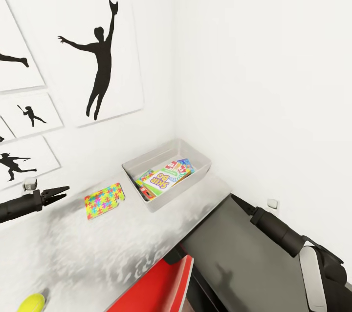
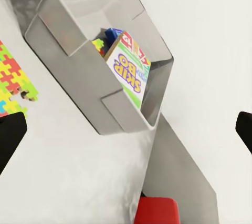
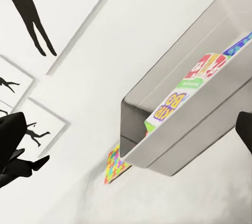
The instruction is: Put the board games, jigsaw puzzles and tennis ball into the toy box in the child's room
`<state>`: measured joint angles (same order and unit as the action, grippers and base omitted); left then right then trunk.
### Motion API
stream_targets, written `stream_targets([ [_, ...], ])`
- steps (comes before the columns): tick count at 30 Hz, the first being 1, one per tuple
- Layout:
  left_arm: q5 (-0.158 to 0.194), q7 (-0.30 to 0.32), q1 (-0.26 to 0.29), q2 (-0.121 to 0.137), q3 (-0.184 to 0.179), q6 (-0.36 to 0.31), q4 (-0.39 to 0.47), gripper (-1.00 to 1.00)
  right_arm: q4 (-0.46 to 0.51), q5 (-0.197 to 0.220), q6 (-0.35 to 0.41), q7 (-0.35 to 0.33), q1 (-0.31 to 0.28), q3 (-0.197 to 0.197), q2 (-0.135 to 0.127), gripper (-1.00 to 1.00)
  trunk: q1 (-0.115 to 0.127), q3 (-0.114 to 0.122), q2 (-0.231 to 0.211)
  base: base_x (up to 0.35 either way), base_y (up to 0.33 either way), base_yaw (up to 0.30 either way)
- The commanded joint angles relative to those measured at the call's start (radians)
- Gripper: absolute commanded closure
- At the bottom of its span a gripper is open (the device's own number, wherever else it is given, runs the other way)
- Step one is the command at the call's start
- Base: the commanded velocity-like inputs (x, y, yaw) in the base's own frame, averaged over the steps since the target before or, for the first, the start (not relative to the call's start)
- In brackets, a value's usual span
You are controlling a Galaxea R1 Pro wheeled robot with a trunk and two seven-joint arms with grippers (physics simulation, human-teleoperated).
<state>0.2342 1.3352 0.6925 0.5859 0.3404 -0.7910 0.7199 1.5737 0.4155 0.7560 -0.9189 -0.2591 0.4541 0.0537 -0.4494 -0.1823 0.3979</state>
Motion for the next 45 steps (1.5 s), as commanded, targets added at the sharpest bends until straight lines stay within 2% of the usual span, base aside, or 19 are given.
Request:
stream_targets([
  [1, 0.002, 0.002, 0.001, 0.000, 0.000, -0.010, 0.000, -1.00, 0.000, 0.002, 0.005, -0.003, -0.001, 0.002, 0.001, -1.00, -0.001, -0.002, 0.002, -0.014, 0.000, 0.000],
  [14, 0.004, 0.002, 0.001, 0.000, 0.000, -0.009, 0.000, -1.00, 0.000, 0.002, 0.004, -0.002, -0.001, 0.001, 0.002, -1.00, -0.001, 0.000, 0.002, -0.181, 0.000, 0.015],
  [33, 0.005, 0.002, 0.001, 0.000, 0.000, -0.008, 0.000, -1.00, 0.000, 0.000, -0.011, 0.000, -0.001, -0.003, 0.009, -1.00, -0.001, 0.024, 0.002, -0.154, 0.000, 0.178],
  [45, 0.005, 0.002, 0.001, 0.001, 0.000, -0.008, 0.000, -1.00, 0.000, 0.000, -0.016, -0.003, -0.002, -0.003, 0.011, -1.00, -0.001, 0.042, 0.002, -0.045, 0.000, 0.138],
])
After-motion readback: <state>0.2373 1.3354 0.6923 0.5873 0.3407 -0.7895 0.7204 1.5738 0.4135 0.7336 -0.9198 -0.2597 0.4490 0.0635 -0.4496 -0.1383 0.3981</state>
